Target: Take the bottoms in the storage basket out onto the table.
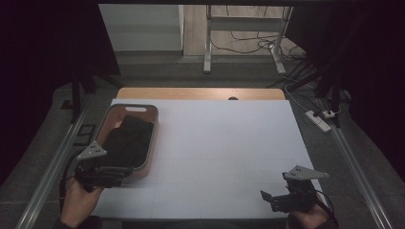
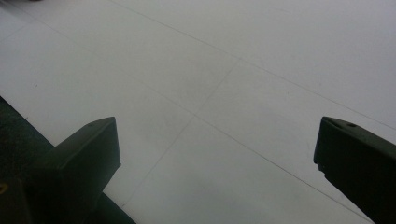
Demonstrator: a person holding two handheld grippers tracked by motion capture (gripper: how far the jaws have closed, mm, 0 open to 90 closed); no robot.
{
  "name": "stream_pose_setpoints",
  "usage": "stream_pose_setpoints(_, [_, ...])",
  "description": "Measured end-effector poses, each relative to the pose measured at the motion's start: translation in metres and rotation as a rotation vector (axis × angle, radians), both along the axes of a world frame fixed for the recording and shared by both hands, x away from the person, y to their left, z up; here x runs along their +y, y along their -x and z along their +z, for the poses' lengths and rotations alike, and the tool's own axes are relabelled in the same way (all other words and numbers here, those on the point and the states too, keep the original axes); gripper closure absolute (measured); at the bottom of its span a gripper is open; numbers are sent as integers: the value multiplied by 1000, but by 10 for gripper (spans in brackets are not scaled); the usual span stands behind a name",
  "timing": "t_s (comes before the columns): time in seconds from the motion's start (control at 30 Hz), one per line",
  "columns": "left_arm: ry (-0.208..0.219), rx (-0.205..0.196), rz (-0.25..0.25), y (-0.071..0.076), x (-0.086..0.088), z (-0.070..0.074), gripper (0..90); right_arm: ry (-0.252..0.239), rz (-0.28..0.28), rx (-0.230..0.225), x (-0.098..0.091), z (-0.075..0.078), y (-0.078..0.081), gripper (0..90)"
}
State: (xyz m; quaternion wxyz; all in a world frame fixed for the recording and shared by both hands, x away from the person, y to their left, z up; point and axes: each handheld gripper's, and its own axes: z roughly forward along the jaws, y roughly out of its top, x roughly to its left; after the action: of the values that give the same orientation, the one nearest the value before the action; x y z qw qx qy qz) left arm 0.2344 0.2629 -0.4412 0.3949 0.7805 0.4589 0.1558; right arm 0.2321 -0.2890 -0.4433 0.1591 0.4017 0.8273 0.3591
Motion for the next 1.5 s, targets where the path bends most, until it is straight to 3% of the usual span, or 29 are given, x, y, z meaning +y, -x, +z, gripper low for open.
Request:
stream_pose_setpoints(0.5, [0, 17, 8, -15, 3, -4, 1, -19, 0, 7, -2, 0, -1, 3])
stream_pose_setpoints(0.57, [-1, 37, 8, -21, 3, -5, 1, -16, 3, 8, -2, 0, -1, 3])
stream_pose_setpoints(0.87, [-46, 68, 1, -39, 2, -8, 1, -9, 11, 8, -1, 0, -1, 3])
stream_pose_setpoints(1.37, [-75, 109, 18, -72, 0, -8, 0, -2, 18, 12, 0, -1, -1, 3])
stream_pose_setpoints(1.5, [-97, 145, -6, -81, 0, -8, 0, 1, 18, 13, 0, -1, -1, 3])
